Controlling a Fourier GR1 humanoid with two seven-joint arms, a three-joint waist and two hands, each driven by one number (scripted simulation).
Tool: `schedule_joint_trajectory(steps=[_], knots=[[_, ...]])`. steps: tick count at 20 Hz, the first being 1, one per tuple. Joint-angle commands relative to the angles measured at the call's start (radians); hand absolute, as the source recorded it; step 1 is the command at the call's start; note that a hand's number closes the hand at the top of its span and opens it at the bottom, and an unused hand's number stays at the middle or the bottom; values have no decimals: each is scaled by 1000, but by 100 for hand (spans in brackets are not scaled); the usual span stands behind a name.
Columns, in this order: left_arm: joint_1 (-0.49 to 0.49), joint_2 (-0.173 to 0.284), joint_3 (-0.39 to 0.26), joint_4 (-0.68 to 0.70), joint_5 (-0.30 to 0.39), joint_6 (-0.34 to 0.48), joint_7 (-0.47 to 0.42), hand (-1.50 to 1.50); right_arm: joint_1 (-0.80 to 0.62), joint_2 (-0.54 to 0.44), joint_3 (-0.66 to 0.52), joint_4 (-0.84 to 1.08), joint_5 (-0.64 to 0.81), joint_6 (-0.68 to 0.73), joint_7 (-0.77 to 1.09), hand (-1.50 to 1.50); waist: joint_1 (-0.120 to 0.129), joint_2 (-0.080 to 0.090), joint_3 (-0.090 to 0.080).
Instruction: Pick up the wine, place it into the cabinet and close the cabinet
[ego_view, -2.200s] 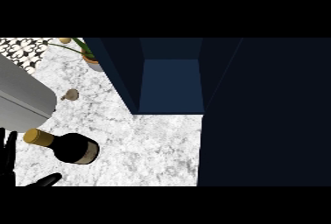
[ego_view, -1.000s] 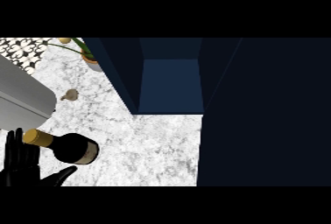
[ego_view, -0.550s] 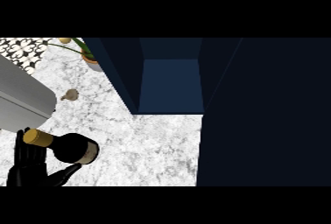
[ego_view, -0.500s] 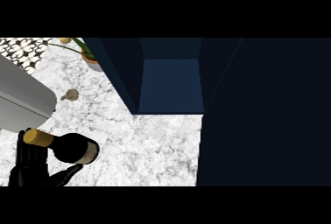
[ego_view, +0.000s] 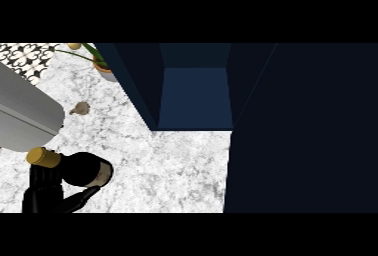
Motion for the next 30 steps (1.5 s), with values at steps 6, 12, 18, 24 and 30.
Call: schedule_joint_trajectory(steps=[6, 12, 18, 24, 30], knots=[[-89, 19, 35, 193, 21, -49, -82, -150, 72, 6, -18, -144, -55, 14, 12, -150, -1, 1, 0], [-120, 27, 32, 167, 45, -47, -36, -150, -5, -15, -45, -149, -100, -3, 93, -150, 2, 0, 0], [-176, 29, 30, 313, 50, -136, -148, 150, -41, -4, -45, -125, -88, -19, 102, -150, 2, 1, 0], [-132, 20, -39, 284, -15, -160, -184, 150, 1, -14, -82, -147, -121, 9, 102, -150, 2, -1, 0], [-102, 57, -114, 277, -162, -118, -266, 150, 3, 13, -38, -175, -64, -18, 115, -150, -4, -2, 0]])
